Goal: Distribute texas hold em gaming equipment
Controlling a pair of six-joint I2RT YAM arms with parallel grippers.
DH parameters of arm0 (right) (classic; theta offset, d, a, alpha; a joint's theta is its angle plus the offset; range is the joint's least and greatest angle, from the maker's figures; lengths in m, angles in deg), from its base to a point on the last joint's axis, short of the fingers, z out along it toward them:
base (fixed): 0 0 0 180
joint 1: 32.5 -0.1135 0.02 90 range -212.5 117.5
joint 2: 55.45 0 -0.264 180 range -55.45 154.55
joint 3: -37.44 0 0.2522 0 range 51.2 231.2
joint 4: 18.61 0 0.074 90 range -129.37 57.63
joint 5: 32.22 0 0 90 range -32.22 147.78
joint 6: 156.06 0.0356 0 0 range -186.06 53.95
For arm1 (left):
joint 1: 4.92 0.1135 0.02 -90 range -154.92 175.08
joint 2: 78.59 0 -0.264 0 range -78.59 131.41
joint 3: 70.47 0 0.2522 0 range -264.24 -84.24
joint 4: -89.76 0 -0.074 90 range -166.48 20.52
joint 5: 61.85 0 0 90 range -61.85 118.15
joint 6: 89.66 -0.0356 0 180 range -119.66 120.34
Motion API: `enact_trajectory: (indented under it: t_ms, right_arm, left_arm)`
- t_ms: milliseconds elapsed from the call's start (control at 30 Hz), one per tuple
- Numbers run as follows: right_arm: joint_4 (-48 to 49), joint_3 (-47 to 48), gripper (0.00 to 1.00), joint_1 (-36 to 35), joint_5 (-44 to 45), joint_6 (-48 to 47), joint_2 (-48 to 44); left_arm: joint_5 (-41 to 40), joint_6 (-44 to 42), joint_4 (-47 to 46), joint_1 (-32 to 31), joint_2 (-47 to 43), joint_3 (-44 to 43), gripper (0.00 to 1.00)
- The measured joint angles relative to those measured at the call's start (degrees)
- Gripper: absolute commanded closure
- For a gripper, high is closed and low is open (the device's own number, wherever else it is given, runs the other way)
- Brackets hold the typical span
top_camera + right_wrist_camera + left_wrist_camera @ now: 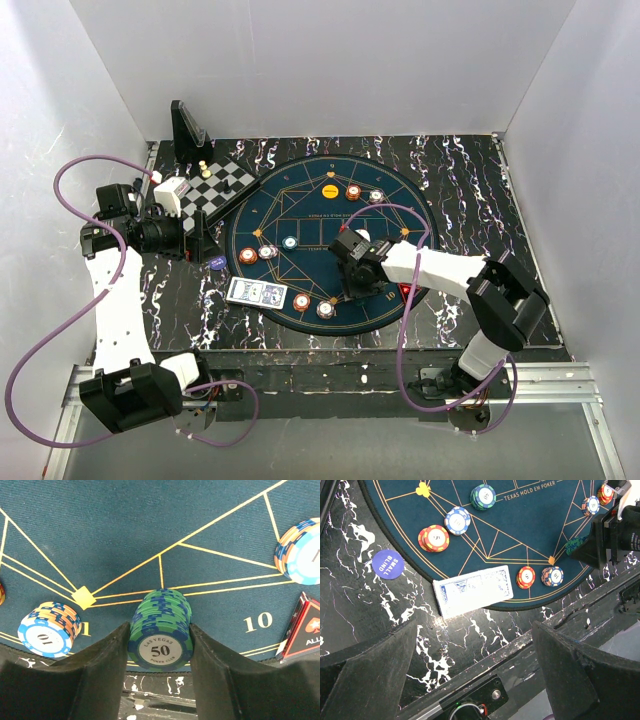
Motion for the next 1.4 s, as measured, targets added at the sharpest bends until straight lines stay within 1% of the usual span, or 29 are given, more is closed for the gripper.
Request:
enact_trajectory:
  t_ms: [167, 300, 567, 700, 767, 900, 1000, 1100, 1267, 1400]
  right_arm:
    - [0.1, 0.0, 0.46, 0.0, 0.2, -0.1, 0.0]
    - [-0.1, 0.0, 0.5, 0.0, 0.6, -0.1, 0.0]
    - [-2.3, 0.8, 0.51, 0.0, 1.0, -0.4, -2.1]
    - [-3.5, 2.2, 0.66, 0.0, 1.1, -0.7, -3.3]
    - [-4.1, 3.1, 0.72, 0.0, 1.3, -1.2, -3.7]
    - [-6.1, 6.6, 0.74, 0.9, 1.9, -2.8, -4.0]
    - [-7.3, 11.1, 0.74, 5.0, 1.5, -4.9, -3.9]
    - [-7.9, 18.6, 0.75, 12.5, 0.9, -7.6, -1.2]
    - [-7.4, 34.0, 0.76, 23.6, 1.2, -10.8, 10.4]
    - [-7.8, 42.2, 0.76, 28.7, 0.5, -11.8, 19.5]
  left_arm:
    - [0.0, 0.0, 0.0, 0.0, 0.0, 0.0, 0.0]
    - [0.0, 0.0, 0.0, 0.0, 0.0, 0.0, 0.0]
    - [0.0, 0.0, 0.0, 0.0, 0.0, 0.0, 0.0]
    - [0.0, 0.0, -0.1, 0.0, 0.0, 0.0, 0.0]
    - [0.0, 0.0, -0.1, 0.0, 0.0, 0.0, 0.0]
    - [0.0, 0.0, -0.2, 0.0, 0.0, 0.2, 0.0]
    - [0.0, 0.1, -0.3, 0.0, 0.0, 0.4, 0.0]
    - [0.0, 0.3, -0.6, 0.0, 0.1, 0.4, 0.0]
    - [0.1, 0.4, -1.2, 0.0, 0.9, 0.4, 0.0]
    - [0.0, 0.4, -1.3, 0.0, 2.4, 0.3, 0.0]
